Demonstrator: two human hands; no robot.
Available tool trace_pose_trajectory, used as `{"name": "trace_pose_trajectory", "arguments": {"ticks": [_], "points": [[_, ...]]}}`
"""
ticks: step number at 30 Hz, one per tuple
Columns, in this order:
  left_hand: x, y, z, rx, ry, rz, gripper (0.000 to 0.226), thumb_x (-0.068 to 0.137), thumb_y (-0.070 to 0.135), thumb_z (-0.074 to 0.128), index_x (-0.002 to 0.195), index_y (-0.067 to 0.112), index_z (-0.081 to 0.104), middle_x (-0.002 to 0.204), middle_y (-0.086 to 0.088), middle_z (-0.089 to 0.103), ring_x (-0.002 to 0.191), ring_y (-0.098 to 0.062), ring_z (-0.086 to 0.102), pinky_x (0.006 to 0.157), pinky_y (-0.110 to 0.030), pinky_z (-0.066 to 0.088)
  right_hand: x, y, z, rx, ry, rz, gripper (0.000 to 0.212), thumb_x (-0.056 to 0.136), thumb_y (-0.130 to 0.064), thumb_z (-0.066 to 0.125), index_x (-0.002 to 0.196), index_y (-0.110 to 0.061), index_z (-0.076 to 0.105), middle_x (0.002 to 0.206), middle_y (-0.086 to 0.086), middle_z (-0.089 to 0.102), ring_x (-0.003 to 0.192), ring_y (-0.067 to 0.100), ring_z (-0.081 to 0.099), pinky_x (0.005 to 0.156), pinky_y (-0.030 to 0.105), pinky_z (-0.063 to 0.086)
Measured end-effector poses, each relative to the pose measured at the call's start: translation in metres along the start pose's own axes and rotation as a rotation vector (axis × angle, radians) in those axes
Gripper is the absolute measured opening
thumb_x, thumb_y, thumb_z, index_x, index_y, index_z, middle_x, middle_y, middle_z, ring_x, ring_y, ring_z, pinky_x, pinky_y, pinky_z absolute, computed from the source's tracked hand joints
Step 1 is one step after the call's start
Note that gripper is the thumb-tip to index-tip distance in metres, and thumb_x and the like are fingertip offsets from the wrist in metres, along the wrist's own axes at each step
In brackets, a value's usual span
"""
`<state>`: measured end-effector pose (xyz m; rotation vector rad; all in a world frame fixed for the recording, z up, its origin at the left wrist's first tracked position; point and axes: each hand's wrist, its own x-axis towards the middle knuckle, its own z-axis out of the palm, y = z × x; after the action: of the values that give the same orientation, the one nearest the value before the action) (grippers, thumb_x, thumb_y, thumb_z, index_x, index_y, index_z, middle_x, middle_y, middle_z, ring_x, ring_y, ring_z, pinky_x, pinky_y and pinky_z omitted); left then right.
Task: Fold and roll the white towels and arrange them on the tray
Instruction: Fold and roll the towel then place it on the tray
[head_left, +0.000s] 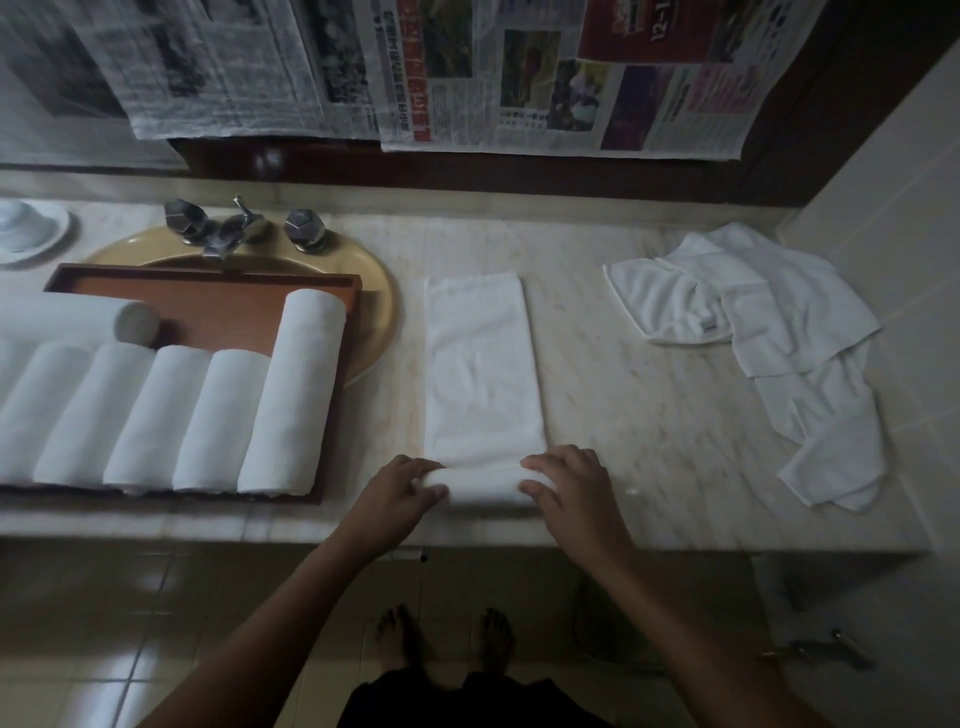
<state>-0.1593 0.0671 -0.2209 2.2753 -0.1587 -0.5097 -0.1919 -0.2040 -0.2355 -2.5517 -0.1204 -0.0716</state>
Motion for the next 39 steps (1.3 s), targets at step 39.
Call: {"name": "trace_pose_trajectory", "arguments": {"ticks": [39], "points": [[0.0,-0.013,0.018,0.422,-0.009,0.254,0.054,0.092,0.064,0.04,0.131,0.03,0.053,0.126,0.01,0.045,0.108,-0.015,0.042,0.089,-0.036,0.04,0.003,-0.016,-0.004,-0.237,-0.312,-0.11,0.051,0.094,-0.053,0.045,0.134,-0.026,0.06,0.131,-0.003,0.052,0.118,0.023,0.047,0.103,0.042,0.039]]}}
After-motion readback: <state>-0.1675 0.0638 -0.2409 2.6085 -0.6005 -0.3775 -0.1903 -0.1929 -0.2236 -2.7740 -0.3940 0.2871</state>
